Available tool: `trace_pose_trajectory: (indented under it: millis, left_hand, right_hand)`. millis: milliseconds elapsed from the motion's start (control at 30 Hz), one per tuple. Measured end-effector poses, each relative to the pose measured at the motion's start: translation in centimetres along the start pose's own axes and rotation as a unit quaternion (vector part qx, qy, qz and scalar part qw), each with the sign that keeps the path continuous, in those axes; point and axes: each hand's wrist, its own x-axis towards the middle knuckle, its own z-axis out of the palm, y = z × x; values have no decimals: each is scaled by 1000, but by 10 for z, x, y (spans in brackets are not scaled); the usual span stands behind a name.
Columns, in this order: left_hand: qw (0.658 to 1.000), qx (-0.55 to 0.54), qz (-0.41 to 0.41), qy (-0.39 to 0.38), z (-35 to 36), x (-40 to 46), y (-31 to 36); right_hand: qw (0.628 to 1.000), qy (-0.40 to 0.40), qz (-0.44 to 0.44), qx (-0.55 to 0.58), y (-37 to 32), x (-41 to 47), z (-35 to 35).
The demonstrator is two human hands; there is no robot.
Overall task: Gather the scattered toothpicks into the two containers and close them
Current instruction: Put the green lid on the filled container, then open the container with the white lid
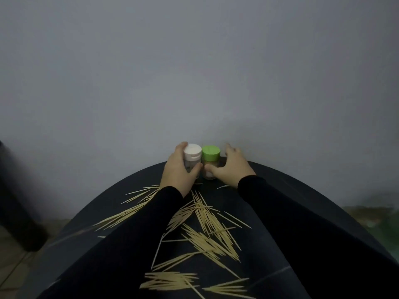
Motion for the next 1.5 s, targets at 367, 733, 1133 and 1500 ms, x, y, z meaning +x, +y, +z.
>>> trace_pose_trajectory:
  millis: [367,733,1133,1500]
  left_hand:
    - [960,177,192,-102,-51,-84,78]
    - [988,18,34,-152,-74,-161,96]
    - [903,-33,-30,-427,-76,-189,92]
    - [888,275,16,-368,-106,-151,69]
  right_hand:
    - [983,-17,-181,32,-23,-112,-53]
    - [989,-103,-28,-100,7,-172,-72]
    - [930,-252,67,-259,-1,-183,-68]
    - [942,-253,-96,-197,-14,-171,-53]
